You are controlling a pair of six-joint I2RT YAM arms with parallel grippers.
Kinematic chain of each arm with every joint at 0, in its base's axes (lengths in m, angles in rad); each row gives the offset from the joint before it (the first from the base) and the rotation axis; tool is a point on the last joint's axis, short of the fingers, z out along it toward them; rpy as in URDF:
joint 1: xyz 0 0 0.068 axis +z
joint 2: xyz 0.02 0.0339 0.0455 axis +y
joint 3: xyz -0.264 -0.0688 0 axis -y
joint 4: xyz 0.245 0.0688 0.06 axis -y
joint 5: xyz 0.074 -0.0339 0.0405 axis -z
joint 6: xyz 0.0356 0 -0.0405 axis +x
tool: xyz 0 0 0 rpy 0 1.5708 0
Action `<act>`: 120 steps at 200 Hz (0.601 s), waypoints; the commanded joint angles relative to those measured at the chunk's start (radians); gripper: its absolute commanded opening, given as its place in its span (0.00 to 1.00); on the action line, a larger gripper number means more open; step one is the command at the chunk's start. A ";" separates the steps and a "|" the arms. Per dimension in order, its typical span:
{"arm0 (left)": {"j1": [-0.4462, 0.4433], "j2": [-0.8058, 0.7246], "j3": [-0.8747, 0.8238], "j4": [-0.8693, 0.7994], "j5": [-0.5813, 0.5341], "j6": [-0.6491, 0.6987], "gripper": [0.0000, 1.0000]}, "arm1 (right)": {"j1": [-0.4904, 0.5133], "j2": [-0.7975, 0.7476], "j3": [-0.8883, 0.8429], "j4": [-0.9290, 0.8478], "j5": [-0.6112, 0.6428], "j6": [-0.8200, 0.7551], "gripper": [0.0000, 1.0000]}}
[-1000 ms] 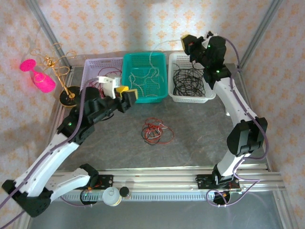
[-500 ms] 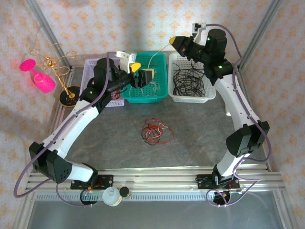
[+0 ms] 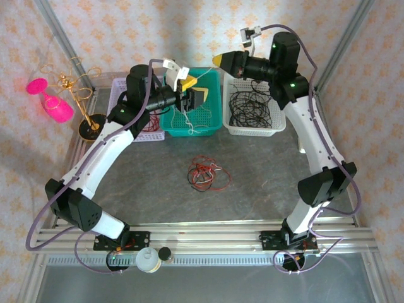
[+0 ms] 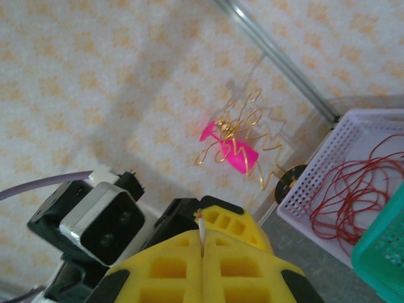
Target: Untangle the cables
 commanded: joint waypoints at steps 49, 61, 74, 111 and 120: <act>0.001 -0.083 -0.199 0.192 -0.039 -0.109 0.00 | 0.021 -0.053 -0.092 0.325 0.135 0.201 0.00; -0.003 -0.103 -0.237 0.231 -0.052 -0.140 0.00 | 0.041 -0.088 -0.166 0.450 0.250 0.275 0.00; -0.013 -0.116 -0.265 0.269 -0.066 -0.170 0.00 | 0.073 -0.111 -0.219 0.541 0.360 0.325 0.00; -0.058 -0.123 -0.287 0.302 -0.117 -0.199 0.00 | 0.173 -0.149 -0.315 0.674 0.608 0.337 0.00; -0.066 -0.124 -0.293 0.309 -0.128 -0.205 0.00 | 0.191 -0.163 -0.349 0.706 0.681 0.342 0.00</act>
